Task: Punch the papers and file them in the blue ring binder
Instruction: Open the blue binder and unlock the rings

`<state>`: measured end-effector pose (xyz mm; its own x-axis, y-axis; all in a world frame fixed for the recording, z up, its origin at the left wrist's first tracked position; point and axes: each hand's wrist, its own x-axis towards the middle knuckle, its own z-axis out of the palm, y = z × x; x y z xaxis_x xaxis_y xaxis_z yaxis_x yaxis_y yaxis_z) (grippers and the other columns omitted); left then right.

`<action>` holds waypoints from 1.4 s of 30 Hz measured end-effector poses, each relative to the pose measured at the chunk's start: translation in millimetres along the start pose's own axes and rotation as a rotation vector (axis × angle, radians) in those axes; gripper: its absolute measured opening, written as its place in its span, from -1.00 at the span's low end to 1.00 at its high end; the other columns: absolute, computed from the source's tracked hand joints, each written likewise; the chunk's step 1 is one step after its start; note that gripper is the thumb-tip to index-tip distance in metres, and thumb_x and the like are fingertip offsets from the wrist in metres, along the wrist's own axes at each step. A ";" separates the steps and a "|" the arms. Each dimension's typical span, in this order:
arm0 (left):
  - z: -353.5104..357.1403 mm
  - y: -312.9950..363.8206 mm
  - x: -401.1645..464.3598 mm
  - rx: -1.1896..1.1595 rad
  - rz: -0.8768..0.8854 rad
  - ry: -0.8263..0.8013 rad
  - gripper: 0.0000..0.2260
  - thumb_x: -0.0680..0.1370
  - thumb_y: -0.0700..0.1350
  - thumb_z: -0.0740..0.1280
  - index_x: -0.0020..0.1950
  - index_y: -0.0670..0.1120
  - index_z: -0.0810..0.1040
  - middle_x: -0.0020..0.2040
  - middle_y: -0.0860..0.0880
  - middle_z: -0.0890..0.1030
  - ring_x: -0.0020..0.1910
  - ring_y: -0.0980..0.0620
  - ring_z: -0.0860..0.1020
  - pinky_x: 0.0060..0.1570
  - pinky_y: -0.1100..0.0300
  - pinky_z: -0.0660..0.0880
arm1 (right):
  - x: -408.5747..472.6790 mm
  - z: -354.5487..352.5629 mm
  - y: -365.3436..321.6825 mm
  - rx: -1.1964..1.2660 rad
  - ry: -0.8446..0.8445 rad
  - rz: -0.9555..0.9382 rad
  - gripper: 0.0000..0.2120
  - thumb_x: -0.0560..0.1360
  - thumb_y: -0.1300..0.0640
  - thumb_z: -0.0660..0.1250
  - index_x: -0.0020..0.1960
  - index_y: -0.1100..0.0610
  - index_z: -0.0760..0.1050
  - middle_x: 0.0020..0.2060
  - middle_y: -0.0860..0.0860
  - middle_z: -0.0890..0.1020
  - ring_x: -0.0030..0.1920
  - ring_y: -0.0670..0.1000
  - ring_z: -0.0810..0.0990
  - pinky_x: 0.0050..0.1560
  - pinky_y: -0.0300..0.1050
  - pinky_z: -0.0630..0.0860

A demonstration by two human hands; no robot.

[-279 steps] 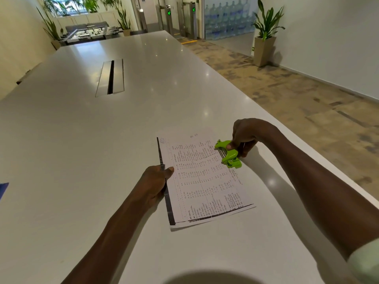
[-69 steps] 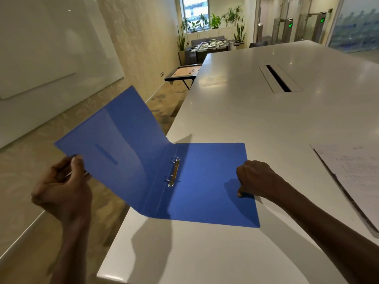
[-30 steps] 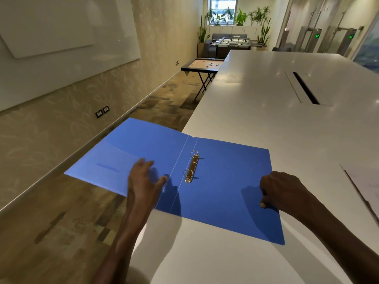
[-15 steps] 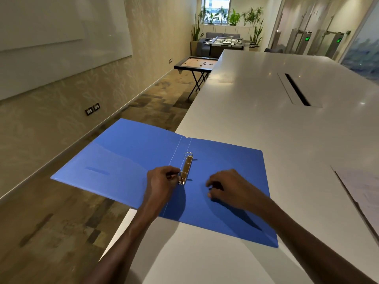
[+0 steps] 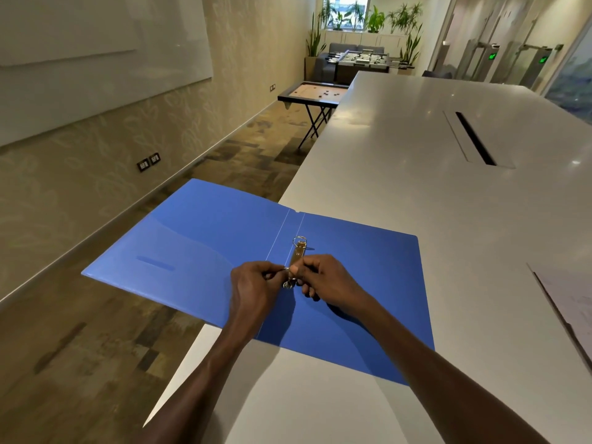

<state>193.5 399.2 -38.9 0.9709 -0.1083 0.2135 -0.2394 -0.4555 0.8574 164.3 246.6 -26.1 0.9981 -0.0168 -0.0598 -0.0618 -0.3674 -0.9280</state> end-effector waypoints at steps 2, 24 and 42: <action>-0.2 0.6 0.4 -0.002 -0.024 -0.005 -0.95 0.46 -0.16 0.48 -0.16 -0.11 0.75 -0.40 0.07 0.64 -0.47 0.27 0.55 -0.48 0.43 0.40 | 2.8 -2.9 3.9 0.051 -0.023 0.004 -0.76 0.57 0.11 0.30 -0.09 0.28 0.60 -0.35 0.11 0.58 -0.41 -0.07 0.54 -0.42 -0.25 0.44; -5.9 0.4 11.6 -0.058 -0.237 -0.073 -0.91 0.45 -0.16 0.51 -0.12 -0.17 0.74 -0.30 -0.06 0.70 -0.38 0.11 0.64 -0.41 0.29 0.53 | 8.9 -14.0 17.7 0.193 -0.113 -0.015 -0.81 0.57 0.23 0.28 -0.09 0.25 0.66 -0.33 0.11 0.66 -0.32 0.00 0.62 -0.29 -0.20 0.54; -12.1 6.7 8.1 0.006 -0.182 -0.155 -0.88 0.49 -0.18 0.44 0.01 -0.13 0.72 -0.15 -0.08 0.72 -0.29 0.13 0.60 -0.36 0.35 0.43 | 1.5 -19.5 11.2 0.204 -0.125 0.036 -0.84 0.55 0.13 0.34 -0.03 0.20 0.64 -0.27 0.12 0.66 -0.30 0.02 0.63 -0.33 -0.18 0.54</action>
<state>199.7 405.9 -25.8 0.9873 -0.1580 -0.0196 -0.0603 -0.4851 0.8724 165.3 224.3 -29.4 0.9874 0.0938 -0.1274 -0.1099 -0.1725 -0.9789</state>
